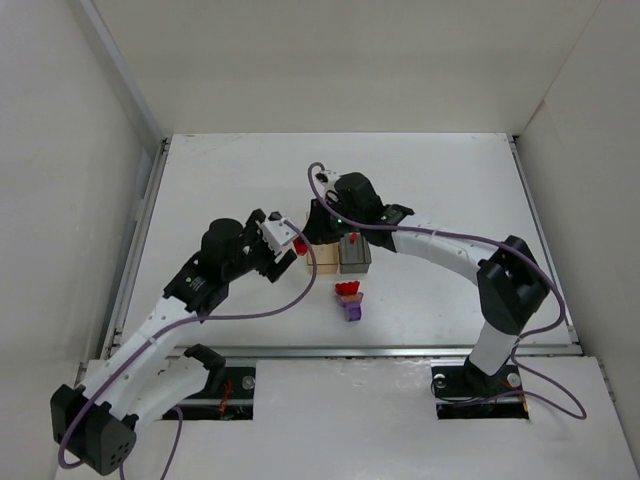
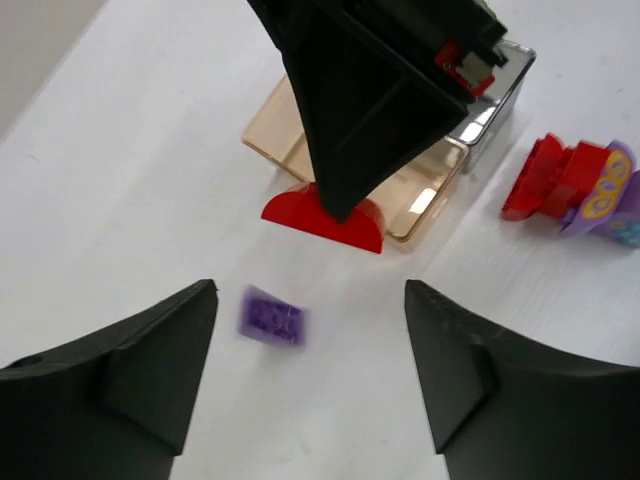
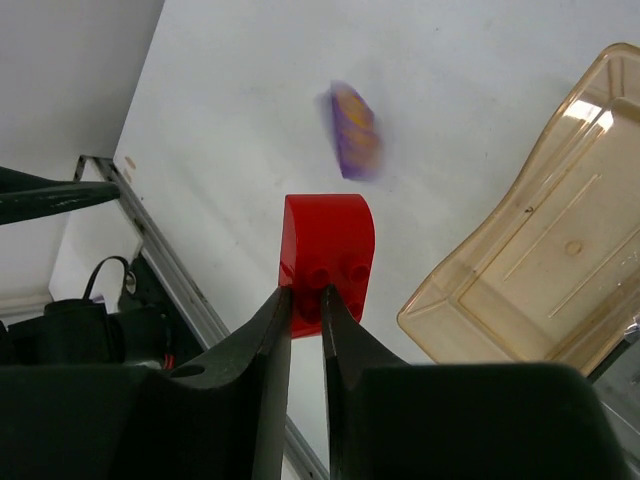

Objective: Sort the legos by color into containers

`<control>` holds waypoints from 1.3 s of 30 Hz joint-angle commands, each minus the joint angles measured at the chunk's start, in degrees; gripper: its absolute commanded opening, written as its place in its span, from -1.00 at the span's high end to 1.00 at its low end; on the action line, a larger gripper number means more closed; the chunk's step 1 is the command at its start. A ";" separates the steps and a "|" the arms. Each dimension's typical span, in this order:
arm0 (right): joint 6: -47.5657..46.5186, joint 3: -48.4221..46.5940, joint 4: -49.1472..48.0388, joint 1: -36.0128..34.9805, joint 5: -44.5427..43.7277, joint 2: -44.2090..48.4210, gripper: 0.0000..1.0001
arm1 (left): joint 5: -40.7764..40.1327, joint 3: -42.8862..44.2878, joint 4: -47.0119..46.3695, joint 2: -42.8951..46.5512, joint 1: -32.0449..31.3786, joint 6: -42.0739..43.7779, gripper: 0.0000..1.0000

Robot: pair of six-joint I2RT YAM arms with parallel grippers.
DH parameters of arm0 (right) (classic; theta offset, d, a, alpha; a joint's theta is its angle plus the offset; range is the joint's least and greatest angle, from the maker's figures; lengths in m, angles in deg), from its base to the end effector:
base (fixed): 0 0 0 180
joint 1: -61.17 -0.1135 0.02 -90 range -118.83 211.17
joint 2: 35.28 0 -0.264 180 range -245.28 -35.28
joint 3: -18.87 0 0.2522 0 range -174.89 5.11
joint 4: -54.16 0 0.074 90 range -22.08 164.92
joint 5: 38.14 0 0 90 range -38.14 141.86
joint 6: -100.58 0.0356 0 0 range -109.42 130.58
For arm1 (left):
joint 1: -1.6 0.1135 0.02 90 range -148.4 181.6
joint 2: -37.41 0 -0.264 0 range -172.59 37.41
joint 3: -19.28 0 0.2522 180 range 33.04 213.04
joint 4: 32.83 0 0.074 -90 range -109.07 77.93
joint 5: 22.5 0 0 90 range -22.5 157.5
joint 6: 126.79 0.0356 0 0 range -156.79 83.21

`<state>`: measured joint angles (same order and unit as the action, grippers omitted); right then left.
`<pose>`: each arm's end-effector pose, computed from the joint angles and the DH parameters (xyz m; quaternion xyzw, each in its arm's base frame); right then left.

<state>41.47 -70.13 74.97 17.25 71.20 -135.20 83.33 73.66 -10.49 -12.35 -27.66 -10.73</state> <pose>0.2833 0.2892 0.2692 -0.1790 0.8462 0.4081 0.2921 0.1732 -0.1082 0.3024 0.4433 0.6708 -0.1275 0.5808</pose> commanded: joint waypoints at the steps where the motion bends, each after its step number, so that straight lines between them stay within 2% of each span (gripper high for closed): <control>1: -0.74 -1.22 -3.53 -0.29 1.06 1.14 1.00 | 0.16 -1.68 -0.32 3.78 -0.19 8.80 -0.49; 6: -0.75 -1.75 -3.53 -0.29 2.38 -0.28 1.00 | 0.96 -3.09 1.52 2.48 0.43 14.01 -0.52; 11: -0.14 -1.22 -3.01 -0.81 -0.34 0.51 1.00 | -0.98 -3.61 3.29 0.80 1.57 14.64 -0.52; 14: -0.13 -2.09 1.02 1.81 -4.73 1.75 1.00 | -5.79 -4.23 -0.66 1.33 2.10 7.27 -0.56; 15: -0.13 -2.80 6.08 3.39 -9.35 2.44 1.00 | -7.38 -4.23 -2.06 1.33 2.71 4.72 -0.59; 18: -1.53 -4.03 13.49 4.89 -18.77 4.20 1.00 | -13.36 -1.96 -2.07 -1.38 3.24 -3.79 -0.61; 22: -1.54 -4.03 18.34 7.00 -24.77 4.21 1.00 | -20.13 -0.55 -2.77 -4.99 5.17 -9.79 -0.61; 25: -2.06 -1.22 17.31 7.71 -23.73 3.42 1.00 | -24.97 1.56 -2.78 -9.38 7.81 -12.53 -0.70; 27: -2.94 -1.22 14.94 9.46 -17.77 0.79 1.00 | -24.98 3.58 -0.59 -12.45 10.88 -14.46 -0.72; 29: -2.95 -2.18 14.31 10.08 -16.00 -0.97 1.00 | -25.50 6.73 -0.05 -17.02 13.77 -15.07 -0.72; 31: -2.95 -4.38 15.97 10.08 -17.04 -2.99 0.95 | -26.21 8.33 -0.05 -19.41 15.71 -13.95 -0.72; 34: -4.26 -5.61 17.47 10.61 -17.05 -3.70 0.61 | -23.06 10.00 -1.90 -23.27 19.58 -9.04 -0.77; 35: -5.22 -6.31 18.17 10.61 -17.05 -3.70 0.41 | -21.39 10.00 -2.51 -25.19 20.54 -4.58 -0.77; 37: -5.93 -8.24 20.19 11.14 -17.57 -4.84 0.25 | -19.45 10.00 -3.04 -27.05 23.44 0.98 -0.77; 38: -6.54 -8.86 20.98 11.14 -17.57 -4.85 0.18 | -18.39 10.00 -3.65 -28.36 24.50 6.57 -0.77; 39: -6.55 -9.48 22.38 11.14 -17.57 -4.85 0.04 | -17.25 9.31 -4.18 -28.90 25.64 9.94 -0.77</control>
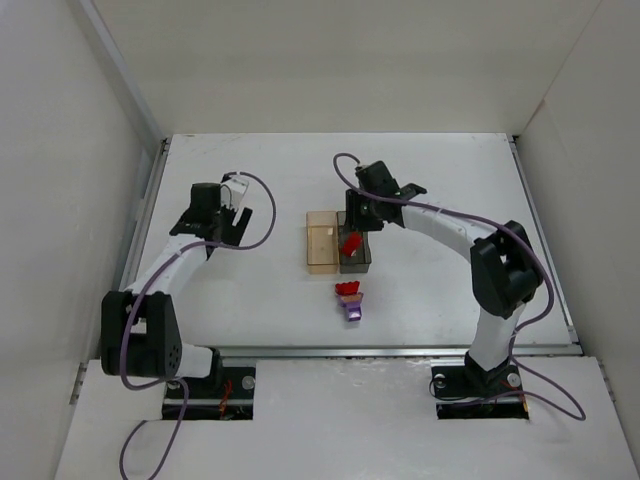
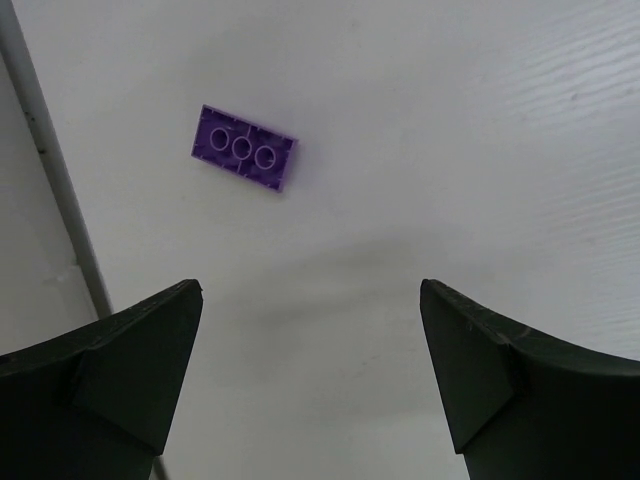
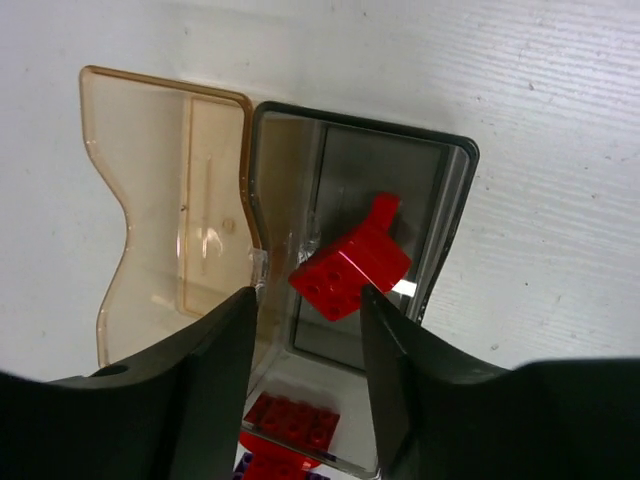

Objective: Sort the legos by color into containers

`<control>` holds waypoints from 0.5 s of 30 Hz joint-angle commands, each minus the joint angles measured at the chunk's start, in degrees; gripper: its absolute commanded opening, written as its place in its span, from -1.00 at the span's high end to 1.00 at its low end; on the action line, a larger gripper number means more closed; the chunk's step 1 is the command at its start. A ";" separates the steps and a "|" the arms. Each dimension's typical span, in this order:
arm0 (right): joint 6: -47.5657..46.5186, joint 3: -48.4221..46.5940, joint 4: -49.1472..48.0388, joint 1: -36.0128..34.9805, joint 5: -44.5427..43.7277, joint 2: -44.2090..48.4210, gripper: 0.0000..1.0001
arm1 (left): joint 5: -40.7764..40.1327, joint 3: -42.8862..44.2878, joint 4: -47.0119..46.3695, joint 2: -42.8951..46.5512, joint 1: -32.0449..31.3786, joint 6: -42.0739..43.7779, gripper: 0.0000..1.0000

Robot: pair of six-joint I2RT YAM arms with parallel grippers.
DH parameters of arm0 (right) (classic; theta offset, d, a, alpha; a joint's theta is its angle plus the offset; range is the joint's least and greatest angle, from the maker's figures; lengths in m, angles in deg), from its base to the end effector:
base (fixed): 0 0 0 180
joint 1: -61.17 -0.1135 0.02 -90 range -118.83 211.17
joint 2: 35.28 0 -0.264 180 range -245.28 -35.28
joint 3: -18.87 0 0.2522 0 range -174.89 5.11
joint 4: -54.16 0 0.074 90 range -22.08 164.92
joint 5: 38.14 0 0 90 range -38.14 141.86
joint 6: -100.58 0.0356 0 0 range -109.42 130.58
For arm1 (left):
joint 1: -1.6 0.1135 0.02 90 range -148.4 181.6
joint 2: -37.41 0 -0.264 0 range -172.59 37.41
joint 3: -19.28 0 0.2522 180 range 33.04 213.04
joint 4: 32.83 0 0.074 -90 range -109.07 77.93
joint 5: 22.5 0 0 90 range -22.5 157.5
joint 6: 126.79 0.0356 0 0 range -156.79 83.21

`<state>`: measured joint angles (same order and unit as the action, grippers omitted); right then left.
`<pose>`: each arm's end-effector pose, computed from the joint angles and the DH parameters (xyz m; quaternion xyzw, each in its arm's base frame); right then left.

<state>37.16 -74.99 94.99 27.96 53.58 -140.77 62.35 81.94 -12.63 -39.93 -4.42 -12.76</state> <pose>0.3377 0.2223 0.2302 -0.0596 0.9448 0.1727 0.2718 0.2946 -0.0279 0.2446 0.2095 0.8607 0.1117 0.4503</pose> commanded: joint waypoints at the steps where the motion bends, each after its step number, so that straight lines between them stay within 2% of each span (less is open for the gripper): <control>1: -2.24 -5.15 2.37 0.43 0.04 0.73 -0.04 | 5.13 1.02 -2.56 -1.32 4.68 15.83 -0.77; 3: -3.29 -6.56 3.25 0.43 0.65 0.73 -0.18 | 9.25 0.23 -3.62 -1.85 6.63 23.66 -0.77; 4: -3.30 -7.17 4.56 0.95 1.44 0.73 -0.19 | 11.02 -0.30 -3.62 -2.54 8.64 32.65 -0.77; 7: -5.40 -9.99 5.88 0.96 2.94 0.73 -0.22 | 19.01 1.61 -1.27 -4.39 11.29 47.02 -0.77; 8: -6.71 -11.30 5.89 0.96 3.90 1.25 -0.25 | 22.34 2.94 3.80 -6.57 12.69 59.17 -0.79; 10: -8.04 -12.36 5.89 1.48 5.40 1.25 -0.31 | 24.20 6.27 10.66 -9.64 13.75 72.23 -0.79; 11: -8.57 -12.37 5.89 1.48 7.58 1.25 -0.32 | 25.00 10.29 18.88 -11.32 14.89 79.08 -0.82; 12: -9.27 -13.06 5.19 2.01 9.17 0.73 -0.35 | 25.53 12.33 22.53 -12.99 15.42 91.33 -0.86; 14: -9.80 -13.07 3.96 2.53 12.24 0.73 -0.41 | 26.15 16.20 25.64 -17.55 15.43 97.50 -0.90; 15: -9.80 -13.68 3.96 2.54 13.04 0.20 -0.41 | 26.94 16.92 24.34 -18.89 15.43 99.44 -0.93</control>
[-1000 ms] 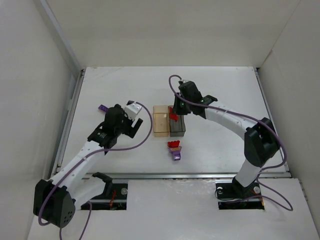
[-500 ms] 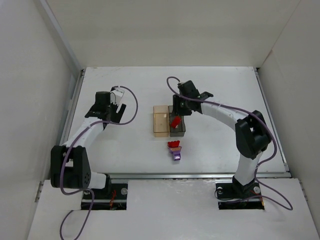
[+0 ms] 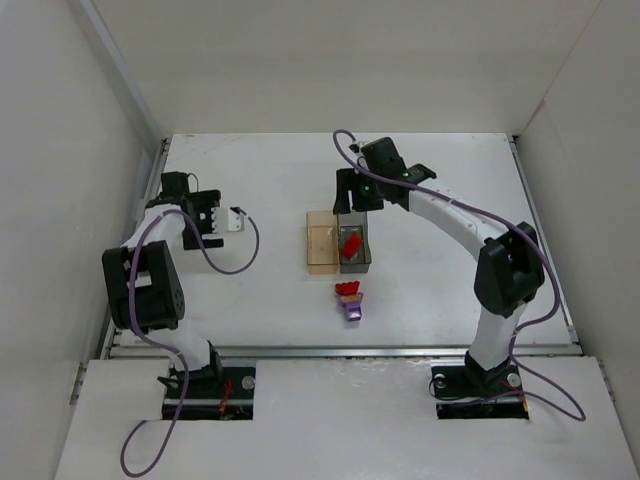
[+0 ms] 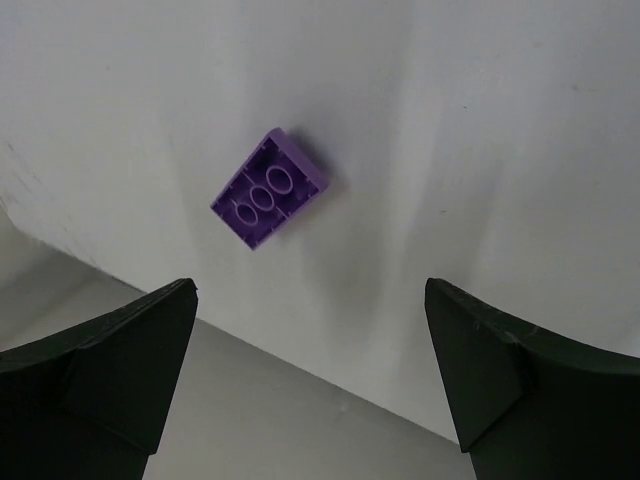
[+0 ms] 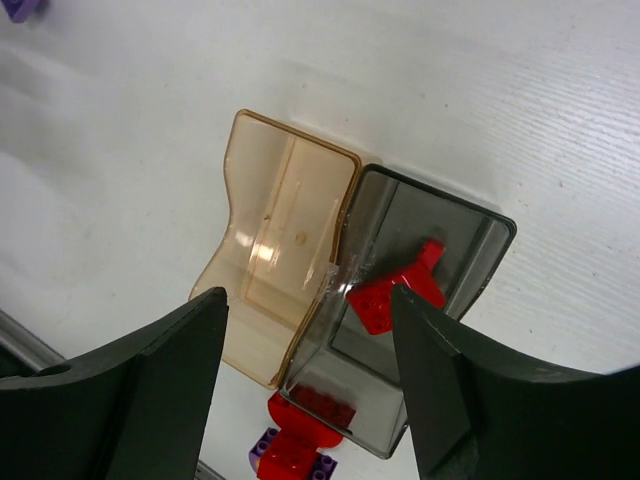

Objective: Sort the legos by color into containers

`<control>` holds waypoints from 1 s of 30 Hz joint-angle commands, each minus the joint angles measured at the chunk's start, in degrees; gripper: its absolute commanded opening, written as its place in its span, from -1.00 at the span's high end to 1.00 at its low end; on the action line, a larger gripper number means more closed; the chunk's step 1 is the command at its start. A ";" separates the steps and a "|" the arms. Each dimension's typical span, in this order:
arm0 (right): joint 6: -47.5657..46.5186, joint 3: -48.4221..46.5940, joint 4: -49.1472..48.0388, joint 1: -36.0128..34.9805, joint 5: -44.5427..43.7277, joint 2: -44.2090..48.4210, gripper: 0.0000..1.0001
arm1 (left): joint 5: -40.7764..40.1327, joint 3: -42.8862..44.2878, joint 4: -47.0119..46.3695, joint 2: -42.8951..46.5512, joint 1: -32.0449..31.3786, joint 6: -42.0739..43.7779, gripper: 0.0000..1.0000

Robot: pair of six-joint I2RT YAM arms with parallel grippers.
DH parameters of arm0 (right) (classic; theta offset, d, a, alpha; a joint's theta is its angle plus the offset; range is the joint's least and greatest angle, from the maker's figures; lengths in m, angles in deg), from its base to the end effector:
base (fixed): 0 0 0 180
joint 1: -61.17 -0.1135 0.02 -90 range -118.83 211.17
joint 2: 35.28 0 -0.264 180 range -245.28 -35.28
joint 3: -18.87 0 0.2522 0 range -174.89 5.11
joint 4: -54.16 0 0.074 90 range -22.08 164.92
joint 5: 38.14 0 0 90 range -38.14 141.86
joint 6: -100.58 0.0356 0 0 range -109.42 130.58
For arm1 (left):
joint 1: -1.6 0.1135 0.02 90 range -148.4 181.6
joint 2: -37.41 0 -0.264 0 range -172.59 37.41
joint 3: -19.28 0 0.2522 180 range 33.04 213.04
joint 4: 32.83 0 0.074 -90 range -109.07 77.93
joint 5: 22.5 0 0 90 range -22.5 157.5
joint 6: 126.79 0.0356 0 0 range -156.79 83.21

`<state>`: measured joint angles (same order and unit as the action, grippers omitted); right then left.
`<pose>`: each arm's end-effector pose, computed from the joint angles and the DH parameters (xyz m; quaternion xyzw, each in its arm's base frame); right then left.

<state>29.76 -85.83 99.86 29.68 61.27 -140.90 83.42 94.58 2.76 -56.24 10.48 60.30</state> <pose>0.3536 0.2234 0.2844 -0.1294 0.9175 0.2265 0.3003 0.3373 0.0428 0.2101 0.6862 0.6464 0.1655 0.2897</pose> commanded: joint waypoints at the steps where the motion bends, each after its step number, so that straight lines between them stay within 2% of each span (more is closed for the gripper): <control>1: -2.39 -3.45 -0.92 1.42 5.36 -0.28 -0.43 | 5.87 4.90 7.72 -3.90 0.52 29.26 -0.93; 3: -2.39 -4.15 -0.92 1.95 7.28 -0.98 -0.43 | 6.40 7.35 6.04 -8.03 0.52 32.70 -0.93; 6: -2.92 -5.56 -0.92 1.95 8.17 -2.30 -0.43 | 6.40 12.61 9.97 -13.47 1.13 41.90 -0.93; 8: -2.92 -6.09 -1.45 1.95 9.66 -2.83 -0.45 | 6.40 14.65 14.38 -15.68 1.13 44.48 -0.93; 11: -2.92 -7.58 -1.97 2.48 10.89 -4.14 -0.45 | 5.71 16.33 14.91 -19.02 0.52 45.55 -0.84; 12: -2.92 -8.11 -1.97 2.48 11.76 -4.93 -0.45 | 5.70 16.94 14.91 -19.81 0.00 45.55 -0.76; 13: -2.92 -8.64 -1.97 3.00 12.38 -4.94 -0.45 | 5.09 18.43 15.52 -21.47 -0.01 45.02 -0.55; 15: -3.44 -10.31 -1.97 3.62 13.00 -6.52 -0.45 | 4.04 19.93 17.45 -22.89 -0.01 45.63 -0.33; 16: -3.45 -10.31 -1.97 3.62 13.00 -6.52 -0.45 | 2.55 21.07 19.29 -23.51 -0.01 46.24 -0.16; 20: -3.45 -12.24 -1.97 4.15 14.15 -7.76 -0.45 | -0.45 18.82 20.63 -23.61 -0.01 49.93 0.17; 21: -3.45 -12.25 -1.97 4.76 14.15 -7.76 -0.45 | -0.45 16.27 19.76 -22.03 -0.53 50.72 0.49; 24: -3.45 -12.78 -1.97 4.77 15.19 -8.46 -0.45 | 0.50 13.45 15.72 -20.35 -2.02 47.23 1.00; 27: -3.45 -12.78 -1.97 5.29 15.20 -8.46 -0.45 | 3.84 12.82 15.71 -17.46 -3.52 39.60 1.00; 29: -3.45 -11.99 -1.97 5.82 14.33 -6.62 -0.45 | 6.82 12.82 13.96 -15.52 -5.01 30.57 1.00; 30: -3.45 -11.46 -1.97 5.82 13.80 -6.00 -0.45 | 11.37 13.34 12.99 -13.51 -5.63 24.08 1.00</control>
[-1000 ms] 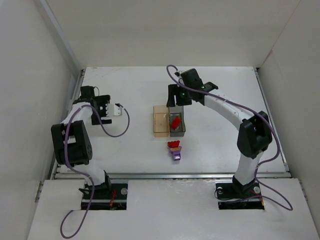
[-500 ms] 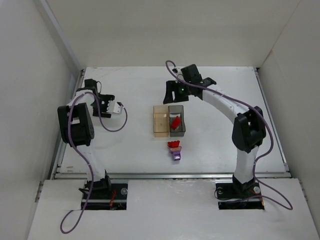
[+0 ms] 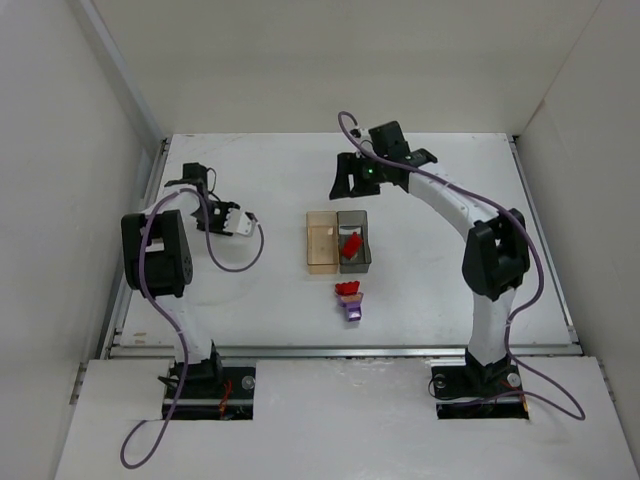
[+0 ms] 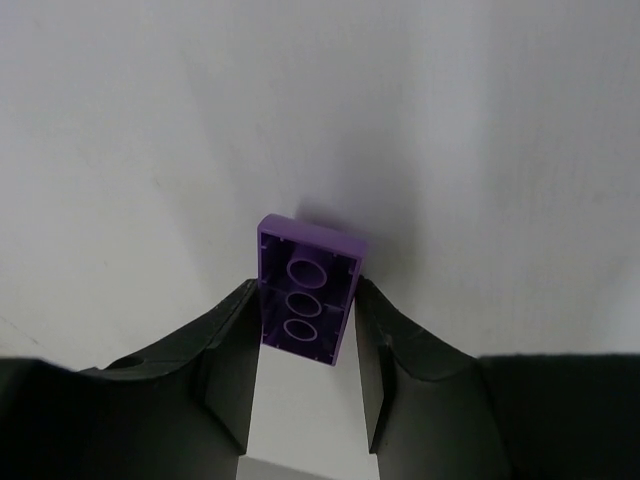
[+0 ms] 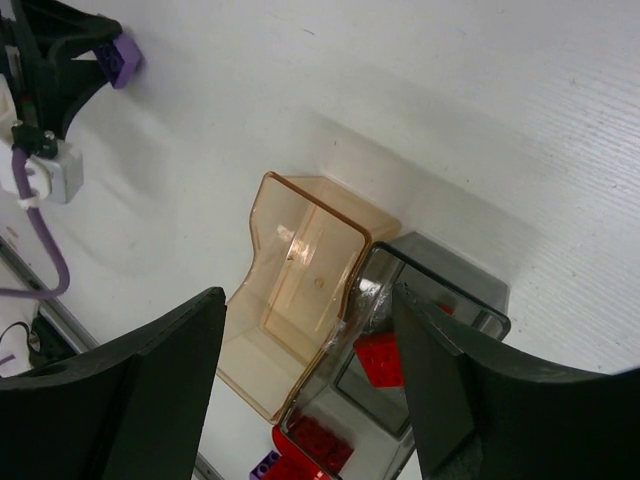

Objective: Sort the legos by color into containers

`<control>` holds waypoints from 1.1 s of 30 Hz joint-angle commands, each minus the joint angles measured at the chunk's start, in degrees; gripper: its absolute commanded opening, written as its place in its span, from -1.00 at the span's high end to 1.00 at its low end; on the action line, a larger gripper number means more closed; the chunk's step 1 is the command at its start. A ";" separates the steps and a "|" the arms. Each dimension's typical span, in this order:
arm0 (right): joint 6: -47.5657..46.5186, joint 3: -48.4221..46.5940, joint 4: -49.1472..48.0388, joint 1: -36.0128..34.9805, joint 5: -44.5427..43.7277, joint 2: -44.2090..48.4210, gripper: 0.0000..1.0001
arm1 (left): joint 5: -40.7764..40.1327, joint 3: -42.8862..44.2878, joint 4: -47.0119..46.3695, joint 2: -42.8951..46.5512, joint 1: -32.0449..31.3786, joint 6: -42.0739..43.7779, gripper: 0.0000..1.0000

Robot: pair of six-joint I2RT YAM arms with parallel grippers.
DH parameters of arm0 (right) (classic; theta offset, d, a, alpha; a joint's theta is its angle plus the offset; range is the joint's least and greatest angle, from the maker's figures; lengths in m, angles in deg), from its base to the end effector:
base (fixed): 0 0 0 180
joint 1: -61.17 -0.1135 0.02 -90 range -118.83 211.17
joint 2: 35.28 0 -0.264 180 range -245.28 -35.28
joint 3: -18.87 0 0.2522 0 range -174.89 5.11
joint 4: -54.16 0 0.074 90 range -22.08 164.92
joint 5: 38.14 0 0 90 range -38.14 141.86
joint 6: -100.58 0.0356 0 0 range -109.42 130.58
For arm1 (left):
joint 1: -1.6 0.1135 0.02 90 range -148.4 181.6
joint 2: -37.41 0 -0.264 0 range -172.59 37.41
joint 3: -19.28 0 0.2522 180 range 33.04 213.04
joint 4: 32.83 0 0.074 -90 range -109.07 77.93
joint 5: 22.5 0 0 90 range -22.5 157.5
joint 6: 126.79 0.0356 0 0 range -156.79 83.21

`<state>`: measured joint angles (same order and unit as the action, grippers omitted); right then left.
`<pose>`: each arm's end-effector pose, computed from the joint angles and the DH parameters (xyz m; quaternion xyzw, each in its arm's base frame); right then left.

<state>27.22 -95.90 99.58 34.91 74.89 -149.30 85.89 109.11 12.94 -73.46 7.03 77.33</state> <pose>0.4024 0.2141 0.2829 -0.1525 0.8946 0.3095 0.2841 0.3912 0.0259 0.1706 0.8045 0.5376 0.0926 0.2351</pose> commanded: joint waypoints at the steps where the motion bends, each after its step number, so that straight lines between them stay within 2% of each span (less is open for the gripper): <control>1: -0.91 -0.68 -1.69 1.12 -1.56 3.18 -0.45 | 11.64 1.59 0.62 4.60 -3.22 -9.11 1.00; 3: 1.36 2.91 -1.69 1.74 -3.94 6.25 -0.45 | 18.30 5.73 -1.76 6.10 -4.55 -27.64 1.00; 4: 2.16 4.49 -2.39 2.44 -6.04 7.48 -0.45 | 19.04 9.49 -3.86 7.23 -5.51 -37.91 1.00; 5: 2.86 7.81 -2.39 3.05 -6.93 8.71 -0.45 | 18.53 11.01 -9.54 7.77 -8.30 -59.24 1.00; 6: 4.26 9.67 -3.09 3.06 -7.64 11.60 -0.45 | 16.61 12.33 -11.95 7.77 -10.07 -68.59 1.00; 8: 5.67 13.89 -5.80 3.76 -7.65 14.68 -0.45 | 10.01 15.40 -13.29 8.39 -15.85 -81.03 1.00; 9: 6.29 18.09 -6.78 4.28 -7.65 17.75 -0.45 | 9.30 15.42 -13.29 8.39 -17.63 -87.95 1.00; 13: 9.36 24.98 -8.19 4.29 -8.79 22.69 -0.45 | 11.40 13.67 -13.29 8.91 -24.40 -102.21 1.00; 17: 10.86 28.06 -6.87 4.29 -9.93 26.03 -0.45 | 8.78 8.93 -14.95 8.92 -27.40 -106.66 1.00; 20: 12.96 31.57 -6.87 4.29 -10.99 29.46 -0.45 | 7.18 6.73 -17.06 8.92 -27.93 -107.18 0.83; 26: 14.56 33.07 -5.91 0.96 -12.83 32.54 -0.45 | 5.51 4.71 -17.86 7.86 -31.18 -104.30 0.66; 32: 15.61 33.16 -3.89 -2.30 -18.19 35.70 -0.45 | 7.18 -1.62 -19.52 10.67 -31.80 -104.28 0.30; 33: 16.22 33.68 -3.89 -2.91 -19.41 36.84 -0.45 | 7.18 -2.24 -19.53 11.37 -31.80 -104.80 0.17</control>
<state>41.56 -62.53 95.86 32.83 59.72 -116.18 91.94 109.02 -4.94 -66.66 -24.75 -26.51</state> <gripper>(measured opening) 0.726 0.401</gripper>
